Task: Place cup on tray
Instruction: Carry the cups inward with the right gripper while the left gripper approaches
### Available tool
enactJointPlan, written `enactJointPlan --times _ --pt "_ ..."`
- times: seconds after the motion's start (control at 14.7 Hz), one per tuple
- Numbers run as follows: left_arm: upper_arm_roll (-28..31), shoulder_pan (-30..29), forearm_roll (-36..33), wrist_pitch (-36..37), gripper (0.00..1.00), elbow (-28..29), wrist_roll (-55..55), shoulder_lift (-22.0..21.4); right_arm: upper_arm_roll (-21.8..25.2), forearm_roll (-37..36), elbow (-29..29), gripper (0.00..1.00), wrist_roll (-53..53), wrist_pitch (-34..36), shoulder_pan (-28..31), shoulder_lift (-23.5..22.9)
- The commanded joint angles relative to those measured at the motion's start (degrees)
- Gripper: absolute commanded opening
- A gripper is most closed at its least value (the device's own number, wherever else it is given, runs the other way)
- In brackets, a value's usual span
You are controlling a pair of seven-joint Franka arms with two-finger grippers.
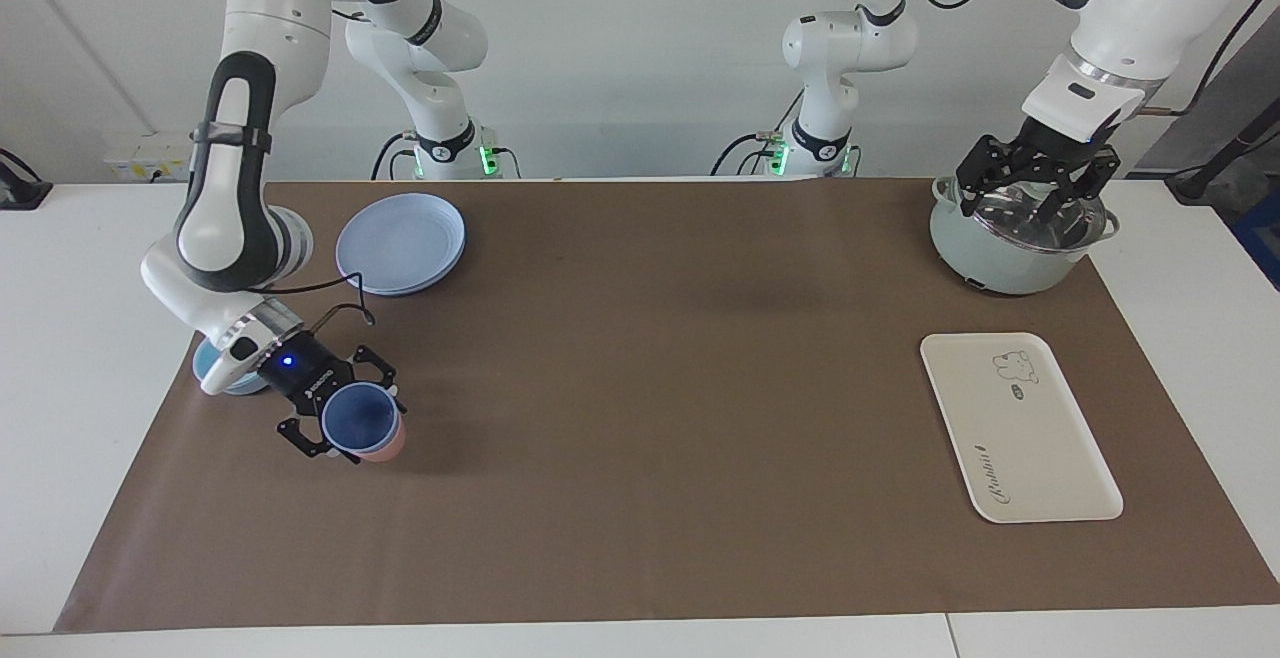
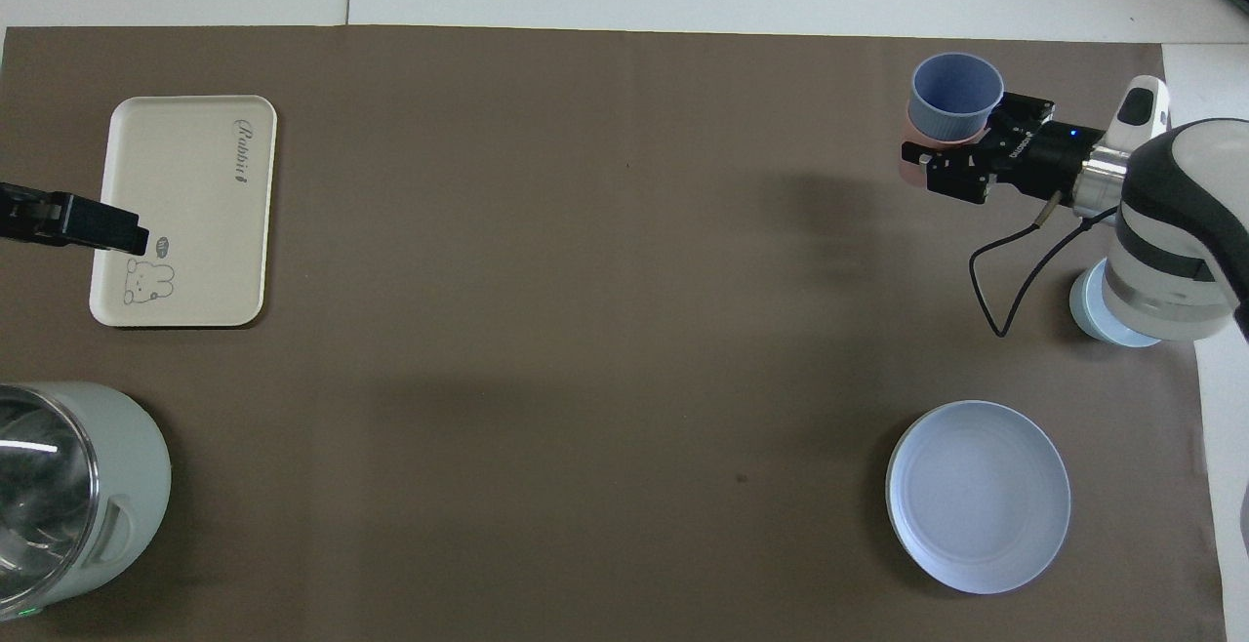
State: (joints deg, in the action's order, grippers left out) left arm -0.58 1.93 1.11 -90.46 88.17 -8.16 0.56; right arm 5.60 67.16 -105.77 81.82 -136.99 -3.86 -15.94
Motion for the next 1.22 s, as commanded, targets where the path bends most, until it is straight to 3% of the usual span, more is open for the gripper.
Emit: enactJointPlan --times 0.0,0.14,0.34,0.54,0.75,1.02,1.16 --pt "0.05 0.00 -0.67 -0.86 1.00 1.22 -0.46 -1.36 0.20 -5.96 -0.75 0.00 -11.82 -5.28 -4.03 1.70" --pt "-0.03 -0.09 0.02 -5.76 1.00 1.39 -0.63 -1.09 0.28 -12.02 -0.31 0.00 -21.05 -7.75 -6.49 2.32" --pt "0.05 0.00 5.36 -6.66 1.00 1.92 0.24 -0.74 0.28 -24.31 0.74 0.00 -35.46 -9.17 -10.01 2.76" --pt "-0.12 0.97 10.04 -9.20 0.98 1.31 7.42 0.92 0.20 -37.24 2.67 0.00 -50.05 -9.08 -13.09 2.85" --pt "-0.74 3.67 15.92 -13.16 0.94 -2.02 18.05 6.70 0.28 -50.41 3.11 0.00 -65.07 -8.73 -17.30 2.76" --pt "-0.91 8.95 17.16 -17.81 0.93 -14.84 32.92 18.48 0.11 -65.81 3.03 0.00 -81.89 -7.50 -21.88 3.02" --pt "-0.91 11.15 18.57 -23.94 0.90 -15.57 37.67 20.96 0.11 -70.47 2.59 0.00 -85.50 -7.50 -24.07 2.85"
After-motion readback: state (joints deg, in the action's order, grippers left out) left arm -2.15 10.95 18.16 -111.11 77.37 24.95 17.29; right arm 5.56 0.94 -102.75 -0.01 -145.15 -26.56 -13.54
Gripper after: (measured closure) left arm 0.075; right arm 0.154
